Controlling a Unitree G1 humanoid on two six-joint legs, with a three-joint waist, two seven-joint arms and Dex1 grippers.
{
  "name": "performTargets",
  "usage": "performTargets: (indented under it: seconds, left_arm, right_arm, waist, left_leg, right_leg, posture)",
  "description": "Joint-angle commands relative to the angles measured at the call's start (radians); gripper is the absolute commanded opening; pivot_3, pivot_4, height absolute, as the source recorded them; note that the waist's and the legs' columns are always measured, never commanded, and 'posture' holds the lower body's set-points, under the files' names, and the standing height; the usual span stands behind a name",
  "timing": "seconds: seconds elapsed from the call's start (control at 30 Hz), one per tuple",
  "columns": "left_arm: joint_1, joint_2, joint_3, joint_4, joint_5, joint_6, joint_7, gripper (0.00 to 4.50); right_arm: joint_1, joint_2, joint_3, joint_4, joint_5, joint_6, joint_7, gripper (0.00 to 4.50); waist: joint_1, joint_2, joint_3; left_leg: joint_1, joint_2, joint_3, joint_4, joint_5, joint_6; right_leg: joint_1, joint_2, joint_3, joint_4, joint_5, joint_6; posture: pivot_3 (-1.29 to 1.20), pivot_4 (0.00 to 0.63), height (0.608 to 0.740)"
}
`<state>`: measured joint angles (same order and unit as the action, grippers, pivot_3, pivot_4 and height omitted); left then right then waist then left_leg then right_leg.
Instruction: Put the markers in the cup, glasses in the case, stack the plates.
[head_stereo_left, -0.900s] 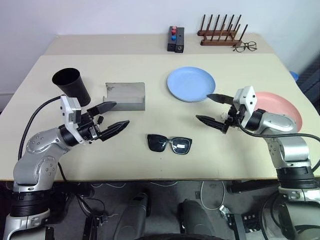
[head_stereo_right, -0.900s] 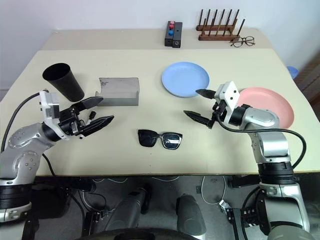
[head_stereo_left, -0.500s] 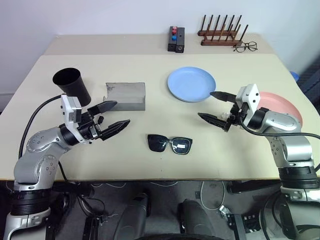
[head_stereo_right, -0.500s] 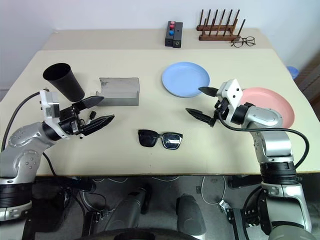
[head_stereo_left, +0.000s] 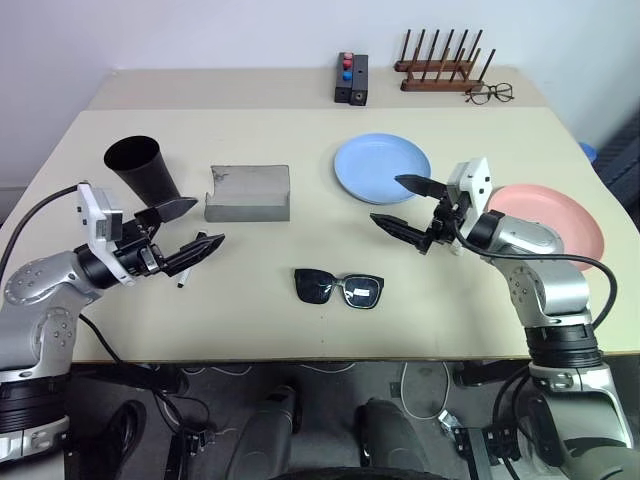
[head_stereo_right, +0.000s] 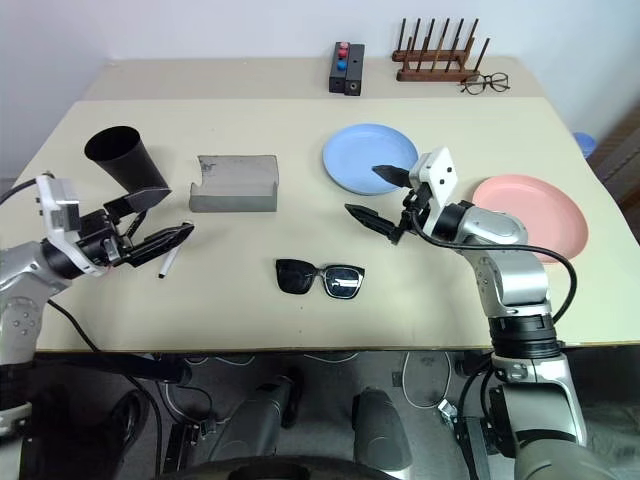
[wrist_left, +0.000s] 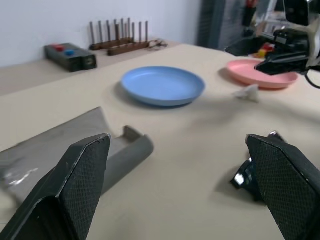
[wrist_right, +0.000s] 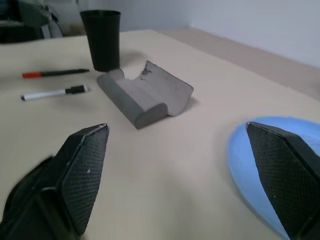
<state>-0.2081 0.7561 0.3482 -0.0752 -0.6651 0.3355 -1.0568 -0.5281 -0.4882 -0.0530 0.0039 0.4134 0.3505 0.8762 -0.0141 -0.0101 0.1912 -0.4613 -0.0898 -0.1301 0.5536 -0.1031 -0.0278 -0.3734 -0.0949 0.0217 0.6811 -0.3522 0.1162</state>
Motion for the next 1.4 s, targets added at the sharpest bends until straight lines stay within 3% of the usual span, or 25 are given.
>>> performTargets:
  seconds: [0.03,0.27,0.37,0.53,0.63,0.9,1.03,1.4]
  left_arm:
    - [-0.027,0.034,0.047,0.036,0.021,-0.024,0.016,4.50]
    - [0.044,0.111,0.087,0.113,0.155,0.054,0.202,4.50]
    - [0.024,0.121,0.118,0.131,0.142,0.195,0.317,4.50]
    - [-0.097,0.114,0.133,0.161,0.136,0.389,0.497,4.50]
    - [-0.183,0.140,0.076,0.228,0.183,0.466,0.537,4.50]
    - [-0.423,0.148,-0.145,0.472,0.307,0.513,0.477,4.50]
    - [-0.492,0.118,-0.198,0.584,0.340,0.506,0.451,4.50]
    - [-0.497,0.082,-0.288,0.660,0.424,0.436,0.352,4.50]
  right_arm:
    - [-0.045,0.043,0.022,-0.065,0.001,0.016,-0.061,4.46]
    - [-0.083,0.159,0.145,-0.145,-0.048,0.065,-0.157,4.46]
    - [-0.102,0.184,0.174,-0.131,-0.055,0.041,-0.144,4.46]
    - [-0.119,0.197,0.219,-0.110,-0.109,-0.003,-0.142,4.46]
    - [-0.119,0.199,0.238,-0.111,-0.125,-0.021,-0.134,4.46]
    - [-0.116,0.215,0.223,-0.097,-0.134,-0.038,-0.157,4.46]
    - [-0.099,0.208,0.220,-0.114,-0.134,-0.032,-0.165,4.46]
    - [-0.091,0.187,0.204,-0.109,-0.138,-0.035,-0.182,4.46]
  waist:
    - [-0.001,0.000,0.000]
    - [-0.006,0.000,0.000]
    - [-0.002,-0.001,0.000]
    - [0.003,-0.001,-0.001]
    - [-0.002,-0.001,-0.001]
    - [-0.006,-0.001,-0.001]
    - [-0.006,-0.001,-0.001]
    - [-0.006,-0.002,-0.001]
  left_leg:
    - [0.000,0.000,0.000,0.000,0.000,0.000]
    - [0.000,0.000,0.000,-0.003,0.001,0.001]
    - [0.000,0.000,-0.001,-0.003,0.000,-0.001]
    - [0.000,0.000,-0.002,-0.002,0.000,-0.002]
    - [0.001,0.000,-0.002,-0.002,0.000,-0.002]
    - [0.001,0.000,-0.002,-0.002,0.003,-0.001]
    - [0.001,0.000,-0.002,-0.002,0.003,-0.001]
    - [0.001,0.000,-0.002,-0.002,0.003,-0.001]
  right_leg:
    - [0.000,0.000,0.000,0.000,0.000,0.000]
    - [-0.002,0.001,0.001,0.001,0.002,0.003]
    - [-0.002,0.001,0.000,0.001,0.002,0.003]
    - [-0.002,0.001,-0.001,0.001,0.002,0.003]
    - [-0.001,0.002,-0.002,0.001,0.003,0.006]
    - [-0.001,0.006,-0.001,0.004,0.004,0.006]
    - [-0.002,0.006,-0.001,0.004,0.004,0.006]
    - [-0.001,0.006,-0.001,0.005,0.004,0.006]
  posture:
    - [0.00,0.150,0.740]
    - [0.00,0.150,0.740]
    - [0.00,0.150,0.740]
    - [0.00,0.150,0.740]
    - [0.00,0.150,0.740]
    - [0.00,0.150,0.740]
    - [0.00,0.150,0.740]
    - [0.00,0.150,0.740]
